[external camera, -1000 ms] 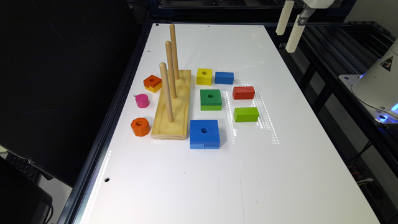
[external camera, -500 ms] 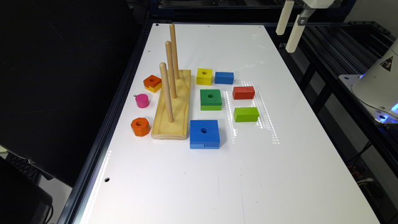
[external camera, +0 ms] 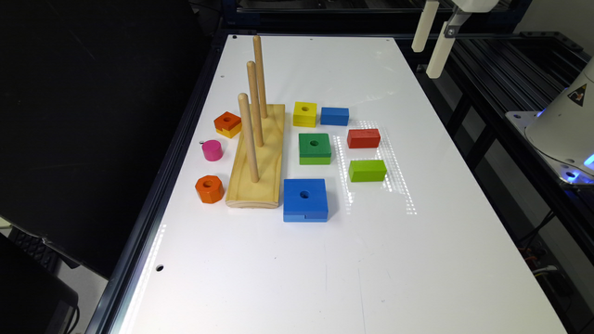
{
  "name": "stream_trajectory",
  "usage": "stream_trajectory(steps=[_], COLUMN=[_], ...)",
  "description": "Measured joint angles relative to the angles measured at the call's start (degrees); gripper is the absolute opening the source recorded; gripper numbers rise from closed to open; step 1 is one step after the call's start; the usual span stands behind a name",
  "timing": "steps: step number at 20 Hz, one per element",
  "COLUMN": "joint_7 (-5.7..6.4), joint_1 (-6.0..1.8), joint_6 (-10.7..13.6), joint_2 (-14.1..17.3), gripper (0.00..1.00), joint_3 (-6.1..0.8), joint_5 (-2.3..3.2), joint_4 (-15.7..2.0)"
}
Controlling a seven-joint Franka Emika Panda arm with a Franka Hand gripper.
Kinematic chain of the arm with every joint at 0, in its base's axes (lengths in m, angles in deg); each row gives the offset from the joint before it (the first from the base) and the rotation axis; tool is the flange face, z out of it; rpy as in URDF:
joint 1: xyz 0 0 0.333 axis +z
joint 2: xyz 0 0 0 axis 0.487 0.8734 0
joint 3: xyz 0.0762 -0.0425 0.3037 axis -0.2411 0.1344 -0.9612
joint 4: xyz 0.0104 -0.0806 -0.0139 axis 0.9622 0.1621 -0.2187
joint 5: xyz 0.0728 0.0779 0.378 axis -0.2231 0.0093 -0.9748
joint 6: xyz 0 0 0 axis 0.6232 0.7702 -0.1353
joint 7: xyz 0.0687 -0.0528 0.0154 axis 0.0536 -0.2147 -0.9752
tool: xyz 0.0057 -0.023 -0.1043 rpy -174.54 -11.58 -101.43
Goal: Pick up yellow block.
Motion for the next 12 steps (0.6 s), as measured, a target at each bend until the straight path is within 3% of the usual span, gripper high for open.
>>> stream_trajectory(steps=[5, 12], joint_7=[-0.16, -2.58], joint_1=[-0.47, -3.17], joint_6=[-0.01, -0.47], joint_2=[-0.04, 0.16], gripper=[1.00, 1.00], joint_3=[0.01, 0.00], joint_5=[0.11, 0.15], joint_4=[0.00, -0.66])
